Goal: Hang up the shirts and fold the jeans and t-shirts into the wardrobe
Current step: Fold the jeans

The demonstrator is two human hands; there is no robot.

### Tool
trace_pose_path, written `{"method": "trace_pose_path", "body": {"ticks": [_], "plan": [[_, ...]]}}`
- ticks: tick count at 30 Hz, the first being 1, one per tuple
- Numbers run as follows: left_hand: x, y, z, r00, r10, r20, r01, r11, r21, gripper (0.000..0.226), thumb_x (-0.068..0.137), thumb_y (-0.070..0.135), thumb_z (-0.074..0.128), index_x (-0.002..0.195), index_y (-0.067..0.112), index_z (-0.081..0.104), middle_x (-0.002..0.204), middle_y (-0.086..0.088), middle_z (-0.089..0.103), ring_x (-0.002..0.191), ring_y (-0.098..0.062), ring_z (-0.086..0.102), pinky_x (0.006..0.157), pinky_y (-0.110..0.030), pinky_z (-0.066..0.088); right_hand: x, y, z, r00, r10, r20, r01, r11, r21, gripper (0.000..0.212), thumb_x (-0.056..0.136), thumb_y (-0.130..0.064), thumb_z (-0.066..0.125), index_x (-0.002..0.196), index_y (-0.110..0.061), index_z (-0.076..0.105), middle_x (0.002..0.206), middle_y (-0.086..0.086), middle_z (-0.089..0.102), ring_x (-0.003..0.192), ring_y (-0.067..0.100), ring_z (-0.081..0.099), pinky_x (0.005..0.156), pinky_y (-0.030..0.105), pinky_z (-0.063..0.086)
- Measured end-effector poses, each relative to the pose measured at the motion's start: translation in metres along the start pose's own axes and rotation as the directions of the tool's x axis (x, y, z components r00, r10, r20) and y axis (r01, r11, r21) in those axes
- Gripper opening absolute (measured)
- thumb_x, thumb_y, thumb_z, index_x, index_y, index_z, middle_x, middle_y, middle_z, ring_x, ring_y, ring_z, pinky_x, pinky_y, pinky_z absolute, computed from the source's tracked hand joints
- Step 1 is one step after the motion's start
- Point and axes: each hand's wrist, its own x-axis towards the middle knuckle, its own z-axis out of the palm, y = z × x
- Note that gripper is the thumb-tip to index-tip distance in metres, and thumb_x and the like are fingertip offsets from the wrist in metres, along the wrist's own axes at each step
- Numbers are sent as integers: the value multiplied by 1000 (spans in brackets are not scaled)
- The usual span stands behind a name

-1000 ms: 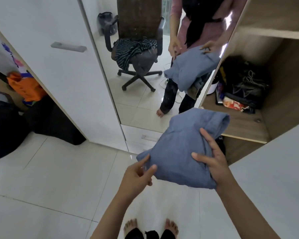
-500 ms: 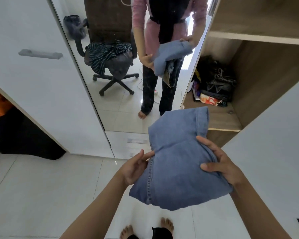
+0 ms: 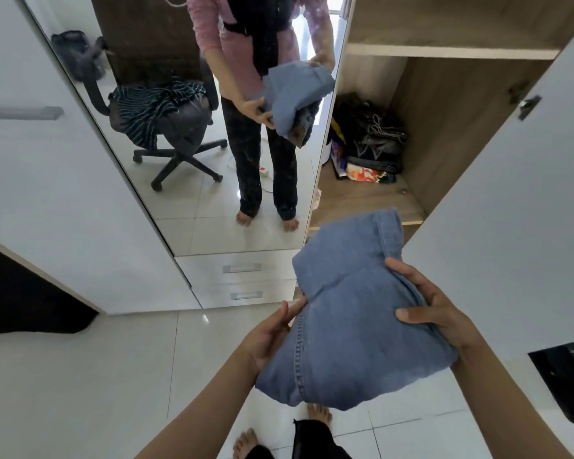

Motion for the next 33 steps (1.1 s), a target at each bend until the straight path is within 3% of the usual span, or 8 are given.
{"method": "trace_pose_path", "body": {"ticks": [6,10,13,15,18,22,27,33], "plan": [[-17,0,13,995,-79,60,81,996,-23,34,88,20,55,119,13,66,121,-8,66,102,-23,67,82,-35,56,-15,9,-2,999,-17,-37,17,1000,2,78,40,-23,90,114,-35,68,128,-7,60,117,12,58,84,22,52],[-18,0,6,992,-64,105,56,996,75,39,96,12,46,134,14,54,138,-7,54,121,-25,56,99,-38,48,-24,15,-1,995,-32,-90,33,999,16,66,53,-3,77,109,-37,70,124,-10,63,118,13,58,83,22,52],[-15,7,5,995,-22,101,2,981,193,45,89,10,58,134,19,54,144,-1,48,129,-24,49,114,-43,30,-30,18,-3,991,-33,-127,36,999,22,65,58,6,63,107,-37,71,120,-11,64,115,13,59,81,21,52],[-15,14,9,999,33,37,-42,957,286,45,81,8,67,123,24,63,137,3,55,123,-21,55,110,-41,36,-33,19,-6,989,-39,-143,43,999,27,65,58,7,63,107,-36,71,120,-10,64,114,13,60,80,21,53],[-19,22,23,987,157,-42,-130,918,376,49,73,7,72,118,28,67,127,6,62,110,-18,64,89,-31,51,-34,17,-14,986,-58,-159,61,998,15,68,59,10,69,109,-36,70,124,-9,63,115,14,59,80,22,53],[-20,31,52,931,362,-50,-292,819,494,51,77,7,72,121,31,64,125,7,60,104,-12,65,77,-22,54,-27,2,-29,981,-106,-161,102,994,-38,68,64,12,64,113,-35,68,126,-8,62,116,14,59,81,22,53],[-2,48,105,833,551,52,-451,622,640,53,79,6,71,124,30,61,121,14,61,104,-6,64,83,-25,55,-15,-34,-65,971,-155,-183,133,983,-124,70,65,7,68,127,-25,58,131,-8,58,117,12,58,80,22,53],[41,71,181,697,673,248,-571,312,759,55,82,10,69,131,30,54,125,24,56,115,6,54,91,-17,49,1,-87,-126,944,-267,-196,211,941,-264,71,63,-5,76,124,-36,60,131,-14,56,114,4,58,81,20,53]]}}
